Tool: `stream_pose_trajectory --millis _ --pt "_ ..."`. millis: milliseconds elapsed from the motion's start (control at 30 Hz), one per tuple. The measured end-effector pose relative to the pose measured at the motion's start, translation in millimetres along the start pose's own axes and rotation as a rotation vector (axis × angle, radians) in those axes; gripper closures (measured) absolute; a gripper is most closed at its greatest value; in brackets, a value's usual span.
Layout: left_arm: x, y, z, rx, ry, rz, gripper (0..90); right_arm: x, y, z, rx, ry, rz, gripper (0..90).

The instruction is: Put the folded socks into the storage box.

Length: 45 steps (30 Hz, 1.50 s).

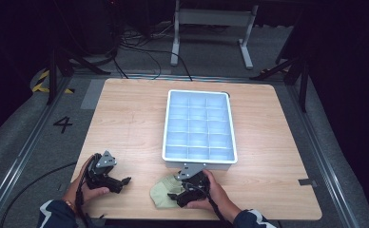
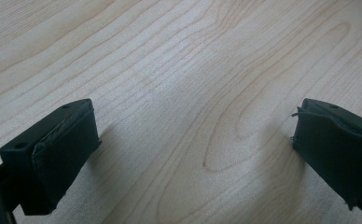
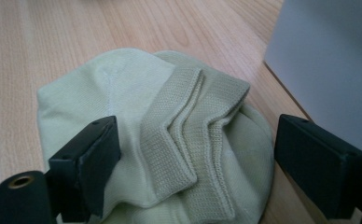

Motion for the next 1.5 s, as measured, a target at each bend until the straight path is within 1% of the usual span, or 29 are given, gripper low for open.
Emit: stream_pose_trajectory --millis 33,67,100,133,167,233,267,300,333,400,567,633,767,867,1000,1100,1167,1267,1333,1400,1500 --pt "0.0 0.0 0.0 0.000 0.000 0.000 0.3 0.1 -0.4 0.3 0.008 0.000 0.000 17.7" --pt "0.0 0.0 0.1 0.000 0.000 0.000 0.3 0.2 -0.5 0.7 0.011 -0.003 -0.003 21.6" --pt "0.0 0.0 0.0 0.000 0.000 0.000 0.3 0.8 -1.5 2.5 0.034 -0.013 -0.007 28.3" --pt "0.0 0.1 -0.1 -0.001 -0.001 0.000 0.3 1.2 -2.1 3.8 0.047 -0.017 -0.008 33.2" --pt "0.1 0.0 0.2 0.000 0.002 -0.001 0.2 1.6 -2.8 5.6 0.060 -0.017 -0.008 38.2" --pt "0.1 0.1 0.3 0.001 0.003 -0.001 0.2 2.1 -4.0 8.7 0.102 -0.018 -0.011 52.4" --pt "0.1 0.1 0.3 0.001 0.003 -0.001 0.2 2.2 -4.2 10.0 0.116 -0.014 -0.011 58.0" --pt "0.1 0.1 0.3 0.001 0.003 -0.001 0.2 2.4 -4.0 11.1 0.135 -0.012 -0.012 62.8" --pt "0.1 0.1 0.2 0.000 0.002 -0.001 0.2 2.5 -3.9 11.4 0.142 -0.008 -0.012 65.4" --pt "0.1 0.1 0.2 0.000 0.001 -0.001 0.2 2.4 -4.2 11.7 0.153 -0.001 -0.011 67.8" --pt "0.1 0.1 0.2 0.000 0.001 -0.001 0.3 2.7 -4.9 12.9 0.157 0.002 -0.006 71.8" --pt "0.2 0.1 0.3 0.000 0.002 -0.001 0.2 2.8 -6.0 13.2 0.163 -0.006 -0.004 72.6" --pt "0.2 0.1 0.2 0.000 0.001 -0.001 0.3 2.9 -10.9 11.0 0.159 -0.034 0.010 73.5" --pt "0.2 0.1 0.3 0.001 0.003 -0.001 0.3 3.3 -14.9 9.2 0.157 -0.036 0.012 73.7" --pt "0.2 0.0 0.3 0.001 0.003 -0.001 0.3 4.8 -19.0 8.1 0.153 -0.054 0.008 73.8" --pt "0.0 -0.1 0.0 0.000 -0.001 0.000 0.3 7.5 -22.8 8.0 0.154 -0.058 -0.001 73.9" --pt "0.2 -0.2 0.4 0.004 0.005 0.000 0.3 9.9 -26.4 7.8 0.152 -0.064 -0.008 74.0" --pt "0.1 -0.2 0.4 0.005 0.003 -0.002 0.3 12.6 -31.1 7.9 0.156 -0.066 -0.022 74.0" --pt "0.1 -0.2 0.4 0.005 0.003 -0.002 0.3 13.1 -32.6 8.0 0.154 -0.062 -0.021 74.0" --pt "0.1 -0.2 0.4 0.005 0.003 -0.002 0.3 14.0 -34.6 7.7 0.153 -0.072 -0.023 74.0" --pt "0.1 -0.2 0.4 0.005 0.003 -0.003 0.3 15.8 -39.3 7.8 0.154 -0.072 -0.029 74.0"
Point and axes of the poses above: each handheld gripper's, and its own axes: y roughly forward along the jaws, x roughly out of its top, z roughly to its left, the point moved 5 cm from there along y, roughly forward along the jaws, and after that the axes turned 15 degrees about -z, right-handed, at the moved point
